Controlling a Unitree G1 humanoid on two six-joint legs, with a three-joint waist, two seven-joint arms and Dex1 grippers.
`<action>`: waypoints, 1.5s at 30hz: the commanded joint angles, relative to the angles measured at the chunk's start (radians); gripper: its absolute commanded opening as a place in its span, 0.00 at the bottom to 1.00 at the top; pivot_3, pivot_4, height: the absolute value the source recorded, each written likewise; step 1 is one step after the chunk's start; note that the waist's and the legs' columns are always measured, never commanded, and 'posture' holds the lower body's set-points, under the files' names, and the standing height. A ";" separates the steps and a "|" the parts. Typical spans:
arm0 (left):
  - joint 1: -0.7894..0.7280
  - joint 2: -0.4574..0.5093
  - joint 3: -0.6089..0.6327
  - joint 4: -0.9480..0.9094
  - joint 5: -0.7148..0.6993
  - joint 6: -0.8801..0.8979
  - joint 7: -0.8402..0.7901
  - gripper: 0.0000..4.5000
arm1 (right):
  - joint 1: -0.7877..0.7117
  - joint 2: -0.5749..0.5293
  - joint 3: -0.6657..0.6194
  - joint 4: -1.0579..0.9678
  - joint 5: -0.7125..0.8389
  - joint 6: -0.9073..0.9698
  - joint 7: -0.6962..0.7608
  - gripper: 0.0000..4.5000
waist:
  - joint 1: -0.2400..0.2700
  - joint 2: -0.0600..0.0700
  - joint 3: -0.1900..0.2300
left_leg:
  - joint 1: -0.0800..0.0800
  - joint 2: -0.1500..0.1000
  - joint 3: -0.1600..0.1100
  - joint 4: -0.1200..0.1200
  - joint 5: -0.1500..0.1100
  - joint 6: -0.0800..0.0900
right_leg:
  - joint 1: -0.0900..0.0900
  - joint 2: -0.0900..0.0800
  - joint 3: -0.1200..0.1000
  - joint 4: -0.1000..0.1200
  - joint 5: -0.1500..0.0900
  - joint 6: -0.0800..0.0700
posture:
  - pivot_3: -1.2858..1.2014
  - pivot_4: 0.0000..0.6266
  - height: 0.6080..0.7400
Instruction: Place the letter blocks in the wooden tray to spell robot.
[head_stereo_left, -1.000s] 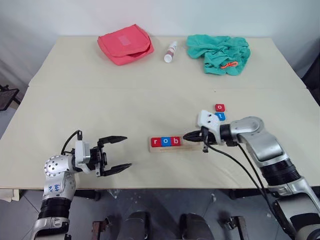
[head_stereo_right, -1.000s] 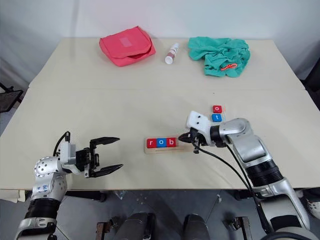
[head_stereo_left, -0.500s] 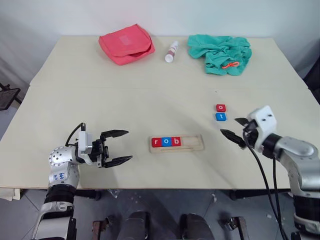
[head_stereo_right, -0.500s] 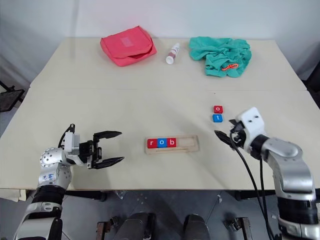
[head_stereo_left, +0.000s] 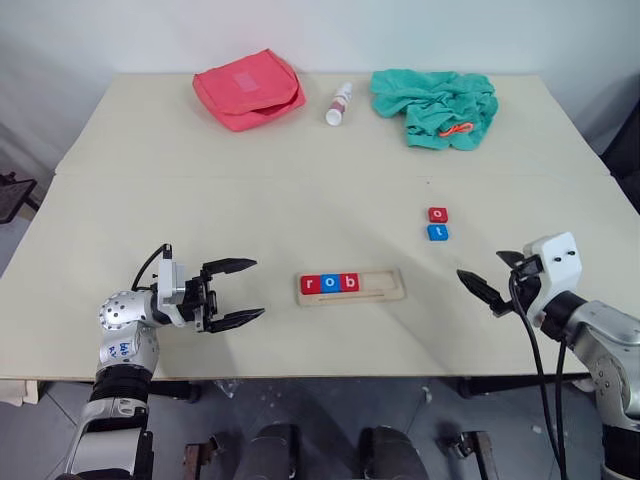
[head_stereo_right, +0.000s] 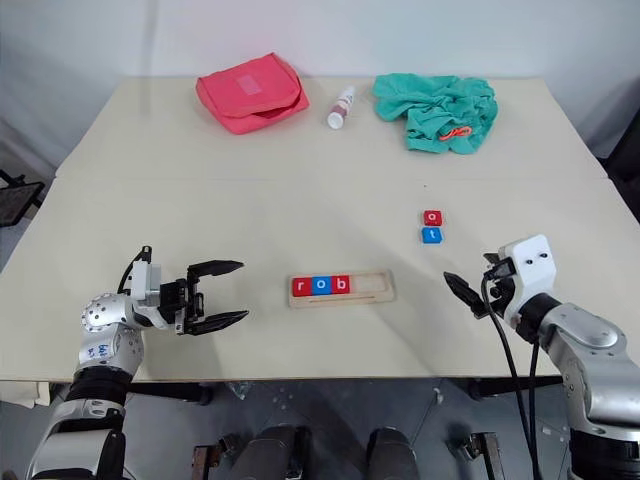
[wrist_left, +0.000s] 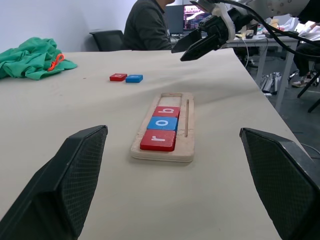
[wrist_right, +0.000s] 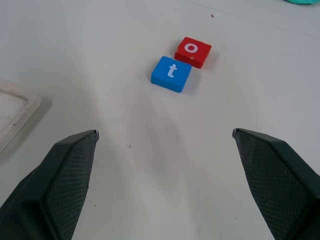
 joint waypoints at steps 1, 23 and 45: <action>0.012 0.019 0.009 -0.023 -0.015 -0.008 -0.065 1.00 | -0.012 -0.014 -0.018 -0.028 0.022 -0.003 -0.012 1.00 | 0.001 0.000 0.000 | 0.000 0.000 0.000 0.000 0.000 0.000 | 0.000 0.000 0.000 0.000 0.000 0.000 | 0.52 0.24 1.00; 0.145 0.026 0.031 -0.198 -0.041 0.017 -0.010 1.00 | -0.260 0.011 0.101 0.110 0.031 0.043 -0.067 1.00 | -0.002 0.000 0.000 | 0.000 0.000 -0.001 0.000 0.000 0.000 | 0.000 0.000 0.001 0.000 0.000 0.000 | 0.52 0.24 1.00; 0.102 -0.012 0.019 -0.152 -0.022 -0.011 -0.011 1.00 | -0.679 0.085 0.259 0.681 -0.148 -0.020 -0.197 1.00 | -0.008 0.000 0.000 | 0.000 0.000 -0.001 -0.001 0.000 0.000 | -0.002 0.000 0.000 0.001 0.000 0.000 | 0.52 0.24 1.00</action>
